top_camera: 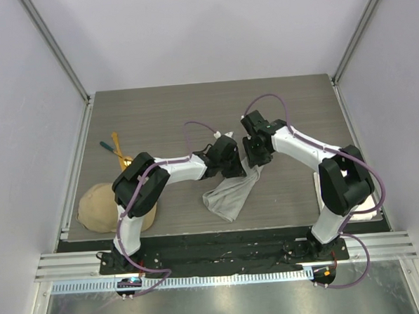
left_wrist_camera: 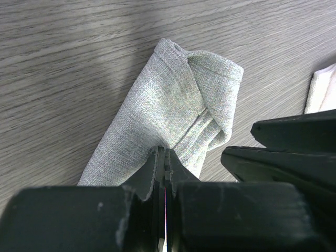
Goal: Fold the napkin into a case and place the utensils inside
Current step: Stuff the 2/3-rectangle-folded napkin at the center of the board.
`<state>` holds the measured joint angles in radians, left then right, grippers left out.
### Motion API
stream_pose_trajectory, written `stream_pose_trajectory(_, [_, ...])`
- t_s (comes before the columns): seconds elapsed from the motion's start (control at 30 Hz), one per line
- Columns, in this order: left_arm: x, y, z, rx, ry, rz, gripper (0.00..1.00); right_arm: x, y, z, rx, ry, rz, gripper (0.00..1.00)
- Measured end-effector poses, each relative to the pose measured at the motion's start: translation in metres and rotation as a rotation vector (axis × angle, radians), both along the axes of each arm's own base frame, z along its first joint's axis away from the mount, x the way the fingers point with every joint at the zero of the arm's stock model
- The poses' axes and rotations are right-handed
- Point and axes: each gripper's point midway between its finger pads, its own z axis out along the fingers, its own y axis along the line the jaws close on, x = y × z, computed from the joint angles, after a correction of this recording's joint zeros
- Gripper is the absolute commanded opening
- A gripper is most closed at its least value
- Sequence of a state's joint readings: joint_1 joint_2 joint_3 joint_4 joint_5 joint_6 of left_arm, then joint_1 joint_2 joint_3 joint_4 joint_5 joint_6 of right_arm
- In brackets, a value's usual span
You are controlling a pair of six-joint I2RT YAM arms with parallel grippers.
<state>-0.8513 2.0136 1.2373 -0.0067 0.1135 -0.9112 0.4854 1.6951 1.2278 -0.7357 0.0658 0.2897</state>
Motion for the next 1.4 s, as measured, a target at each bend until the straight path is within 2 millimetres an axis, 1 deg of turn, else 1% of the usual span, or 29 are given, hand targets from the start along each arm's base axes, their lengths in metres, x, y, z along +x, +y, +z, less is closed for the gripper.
stream_pose_trajectory(0.17, [0.000, 0.000, 0.000, 0.000, 0.001, 0.001, 0.00, -0.006, -0.010, -0.006, -0.094, -0.007, 0.006, 0.38])
stream_pose_trajectory(0.4, [0.001, -0.002, 0.000, -0.001, 0.008, 0.002, 0.00, -0.003, -0.018, -0.005, -0.158, -0.035, 0.014, 0.36])
stream_pose_trajectory(0.67, [0.002, -0.006, 0.000, -0.009, 0.019, 0.008, 0.00, -0.008, -0.014, -0.019, -0.204, -0.009, 0.041, 0.35])
stream_pose_trajectory(0.83, [0.003, -0.009, 0.000, -0.017, 0.024, 0.007, 0.00, -0.008, -0.014, -0.021, -0.237, -0.019, 0.051, 0.35])
stream_pose_trajectory(1.03, [0.003, -0.009, 0.000, -0.018, 0.026, 0.007, 0.00, -0.006, -0.020, -0.023, -0.276, -0.028, 0.042, 0.30])
stream_pose_trajectory(1.2, [0.002, -0.009, 0.000, -0.018, 0.028, 0.007, 0.00, -0.003, -0.026, -0.024, -0.309, -0.039, 0.031, 0.21])
stream_pose_trajectory(1.23, [0.002, -0.010, 0.000, -0.019, 0.028, 0.006, 0.00, -0.003, -0.026, -0.024, -0.310, -0.039, 0.032, 0.16])
stream_pose_trajectory(1.3, [0.002, -0.010, 0.000, -0.019, 0.028, 0.007, 0.00, -0.003, -0.026, -0.024, -0.312, -0.039, 0.033, 0.12])
stream_pose_trajectory(1.33, [0.002, -0.010, 0.000, -0.019, 0.029, 0.006, 0.00, -0.003, -0.026, -0.024, -0.311, -0.039, 0.032, 0.05])
stream_pose_trajectory(1.37, [0.002, -0.010, 0.000, -0.019, 0.028, 0.006, 0.00, -0.003, -0.026, -0.024, -0.310, -0.039, 0.032, 0.01])
stream_pose_trajectory(1.4, [0.002, -0.010, 0.000, -0.020, 0.029, 0.006, 0.00, -0.003, -0.026, -0.024, -0.309, -0.039, 0.034, 0.01])
